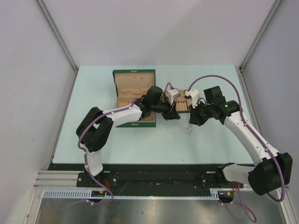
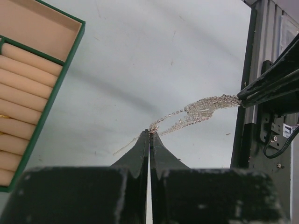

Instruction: Organize the mixed jewelry

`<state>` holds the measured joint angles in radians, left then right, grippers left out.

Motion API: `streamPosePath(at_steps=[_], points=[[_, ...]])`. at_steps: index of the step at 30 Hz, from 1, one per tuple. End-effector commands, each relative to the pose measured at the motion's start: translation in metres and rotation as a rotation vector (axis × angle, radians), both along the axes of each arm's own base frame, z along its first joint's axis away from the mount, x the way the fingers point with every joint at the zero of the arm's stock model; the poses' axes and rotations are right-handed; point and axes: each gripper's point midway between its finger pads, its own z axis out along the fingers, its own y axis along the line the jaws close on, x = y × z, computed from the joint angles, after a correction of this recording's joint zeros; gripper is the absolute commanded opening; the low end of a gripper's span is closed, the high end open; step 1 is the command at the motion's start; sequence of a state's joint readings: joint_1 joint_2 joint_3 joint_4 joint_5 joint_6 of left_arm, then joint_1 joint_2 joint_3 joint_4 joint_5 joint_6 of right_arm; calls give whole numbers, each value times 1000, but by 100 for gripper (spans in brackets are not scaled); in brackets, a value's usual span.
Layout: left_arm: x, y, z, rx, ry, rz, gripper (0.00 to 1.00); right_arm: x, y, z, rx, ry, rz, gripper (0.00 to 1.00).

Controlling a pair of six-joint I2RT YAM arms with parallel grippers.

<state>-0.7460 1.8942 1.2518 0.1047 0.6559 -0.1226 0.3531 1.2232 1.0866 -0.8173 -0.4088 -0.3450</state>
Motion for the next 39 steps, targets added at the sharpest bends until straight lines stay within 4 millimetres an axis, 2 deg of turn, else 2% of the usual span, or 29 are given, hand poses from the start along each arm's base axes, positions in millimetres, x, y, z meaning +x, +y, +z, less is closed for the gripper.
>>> streamPosePath(at_steps=[1,6,10,20,27,28,29,31,33,39], points=[[5,5,40,-51,-84,4,0,8,1,5,8,-38,2,0],[9,14,50,-44,-109,29,0,15,4,6,5,-62,-16,0],[15,27,66,-49,-146,58,0,23,9,8,-8,-84,-30,0],[32,64,85,-46,-192,140,0,60,17,26,-23,-182,-103,0],[42,82,94,-42,-236,185,0,83,41,42,-8,-241,-101,0],[43,83,93,-39,-234,190,0,85,46,39,-12,-235,-91,0],[44,85,94,-40,-238,195,0,89,51,46,-6,-257,-89,0],[46,92,91,-25,-219,210,0,93,60,43,-13,-254,-78,0],[51,99,93,-26,-222,229,0,99,66,47,-13,-274,-79,0],[65,121,104,-18,-251,293,0,113,86,43,-25,-281,-63,0]])
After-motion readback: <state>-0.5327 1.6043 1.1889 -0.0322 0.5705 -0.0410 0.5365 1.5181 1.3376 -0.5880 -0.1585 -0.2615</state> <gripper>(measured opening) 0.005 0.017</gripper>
